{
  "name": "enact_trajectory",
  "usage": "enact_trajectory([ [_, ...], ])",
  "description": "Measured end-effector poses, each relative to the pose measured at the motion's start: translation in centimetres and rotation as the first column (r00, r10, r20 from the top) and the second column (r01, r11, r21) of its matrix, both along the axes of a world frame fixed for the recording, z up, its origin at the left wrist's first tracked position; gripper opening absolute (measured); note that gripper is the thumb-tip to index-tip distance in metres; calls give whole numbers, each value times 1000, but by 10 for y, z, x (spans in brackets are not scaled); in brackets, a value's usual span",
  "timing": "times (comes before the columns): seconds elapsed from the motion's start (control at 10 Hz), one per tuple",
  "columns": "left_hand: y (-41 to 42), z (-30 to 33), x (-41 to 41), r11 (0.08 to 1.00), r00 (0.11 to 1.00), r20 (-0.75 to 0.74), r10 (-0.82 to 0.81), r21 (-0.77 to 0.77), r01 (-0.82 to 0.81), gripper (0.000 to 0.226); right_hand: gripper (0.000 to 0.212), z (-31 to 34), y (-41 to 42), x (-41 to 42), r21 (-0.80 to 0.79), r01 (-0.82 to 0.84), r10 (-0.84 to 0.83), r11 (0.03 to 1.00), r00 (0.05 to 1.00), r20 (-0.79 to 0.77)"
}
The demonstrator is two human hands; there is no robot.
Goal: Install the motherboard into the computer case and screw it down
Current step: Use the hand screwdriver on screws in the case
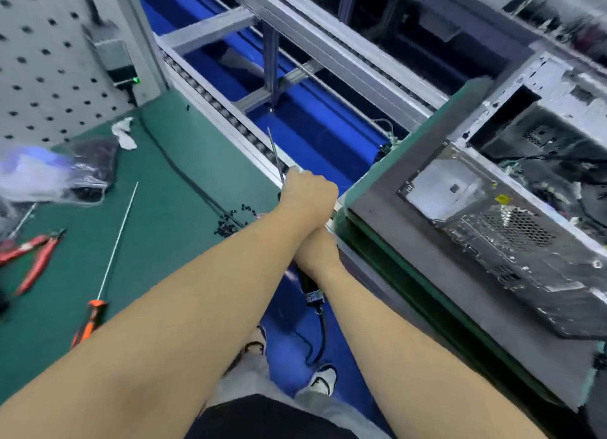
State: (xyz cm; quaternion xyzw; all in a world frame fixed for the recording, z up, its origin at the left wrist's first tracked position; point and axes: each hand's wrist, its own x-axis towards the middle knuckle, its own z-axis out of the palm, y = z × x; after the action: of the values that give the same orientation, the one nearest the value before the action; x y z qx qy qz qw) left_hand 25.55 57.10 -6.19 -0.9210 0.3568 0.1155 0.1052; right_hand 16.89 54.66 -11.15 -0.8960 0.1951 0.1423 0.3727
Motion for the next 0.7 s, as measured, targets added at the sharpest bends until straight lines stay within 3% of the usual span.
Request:
enact_trajectory([
  [0.1,40,-15,18,967,988,28,150,-213,-141,22,22,-12,40,19,-71,-109,109,991,994,-16],
  [0.2,80,-33,29,927,963,-12,269,-268,-263,23,27,-8,76,36,64,-92,95,994,995,-38],
  [0.3,127,-49,42,873,922,-13,388,-316,-372,25,34,-18,119,48,151,71,-68,986,997,-24],
  [0.5,200,-75,39,741,814,46,579,-445,-503,28,9,-36,170,59,-79,-46,40,996,996,-76],
  [0.7,252,-111,10,612,668,44,743,-451,-650,39,37,-55,184,57,-115,-80,77,990,997,-22],
])
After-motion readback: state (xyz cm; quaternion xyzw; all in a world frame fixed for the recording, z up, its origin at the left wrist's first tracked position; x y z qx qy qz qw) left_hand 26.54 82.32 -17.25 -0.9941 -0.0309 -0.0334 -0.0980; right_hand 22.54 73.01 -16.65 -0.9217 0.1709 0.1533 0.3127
